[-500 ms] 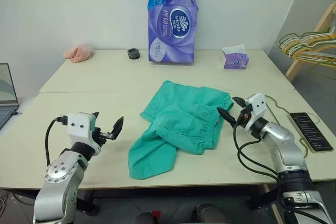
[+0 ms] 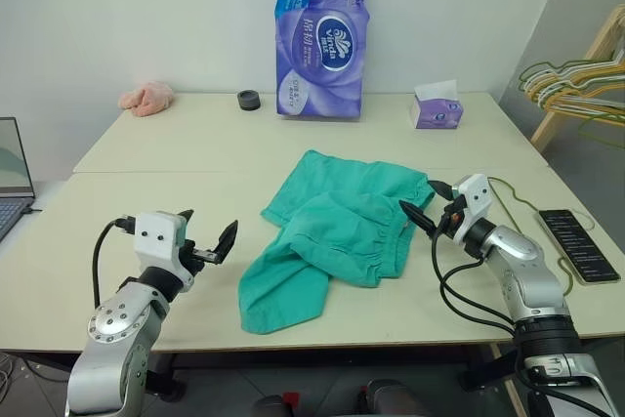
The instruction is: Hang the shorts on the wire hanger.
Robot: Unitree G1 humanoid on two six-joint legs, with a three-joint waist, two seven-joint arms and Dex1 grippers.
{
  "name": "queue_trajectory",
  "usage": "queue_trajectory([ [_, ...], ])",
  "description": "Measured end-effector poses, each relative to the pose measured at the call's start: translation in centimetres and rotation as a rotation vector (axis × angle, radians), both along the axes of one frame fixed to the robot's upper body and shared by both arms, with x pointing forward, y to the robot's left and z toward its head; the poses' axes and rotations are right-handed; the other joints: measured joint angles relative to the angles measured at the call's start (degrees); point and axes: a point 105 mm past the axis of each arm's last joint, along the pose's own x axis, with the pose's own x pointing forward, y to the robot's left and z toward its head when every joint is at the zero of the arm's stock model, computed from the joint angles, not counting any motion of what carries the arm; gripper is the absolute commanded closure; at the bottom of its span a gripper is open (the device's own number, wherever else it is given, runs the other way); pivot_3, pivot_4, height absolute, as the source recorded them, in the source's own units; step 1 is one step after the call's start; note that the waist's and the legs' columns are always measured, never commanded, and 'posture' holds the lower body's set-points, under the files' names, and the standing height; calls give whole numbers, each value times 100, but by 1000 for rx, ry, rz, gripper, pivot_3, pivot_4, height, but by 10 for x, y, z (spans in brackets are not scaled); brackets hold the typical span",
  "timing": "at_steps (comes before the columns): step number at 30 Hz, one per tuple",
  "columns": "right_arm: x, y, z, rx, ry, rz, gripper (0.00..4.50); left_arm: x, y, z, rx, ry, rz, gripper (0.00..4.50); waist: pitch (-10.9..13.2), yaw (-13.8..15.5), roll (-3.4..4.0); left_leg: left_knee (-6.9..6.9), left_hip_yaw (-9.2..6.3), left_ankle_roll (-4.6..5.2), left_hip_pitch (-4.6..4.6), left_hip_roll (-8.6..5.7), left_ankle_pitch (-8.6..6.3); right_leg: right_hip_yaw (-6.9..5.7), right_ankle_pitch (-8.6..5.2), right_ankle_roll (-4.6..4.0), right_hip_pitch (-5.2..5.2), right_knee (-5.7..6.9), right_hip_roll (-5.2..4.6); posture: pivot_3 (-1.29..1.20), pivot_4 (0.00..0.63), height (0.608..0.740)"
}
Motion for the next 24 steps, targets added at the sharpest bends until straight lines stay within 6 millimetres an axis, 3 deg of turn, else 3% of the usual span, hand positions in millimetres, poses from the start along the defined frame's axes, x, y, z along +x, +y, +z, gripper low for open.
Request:
queue_trajectory([
  [12, -3, 7, -1, -8, 7, 50, 35, -2, 0, 2, -15, -18, -14, 0, -2, -2, 0, 0, -1, 0, 0, 0, 0, -1, 0, 0, 0, 0, 0, -58, 0, 740],
  [20, -4, 12, -2, -10, 8, 74, 35, -5, 13, 8, -8, -61, 38, 0, -8, -2, -4, 1, 1, 0, 1, 0, 0, 0, 0, 0, 1, 1, 0, -56, 0, 740],
  [24, -5, 14, -2, -7, 12, 96, 35, -19, 32, -3, -18, -30, 138, 0, -11, -13, -5, 0, 1, 0, 2, 2, 0, 1, 0, 0, 0, 0, 0, -48, 0, 740],
])
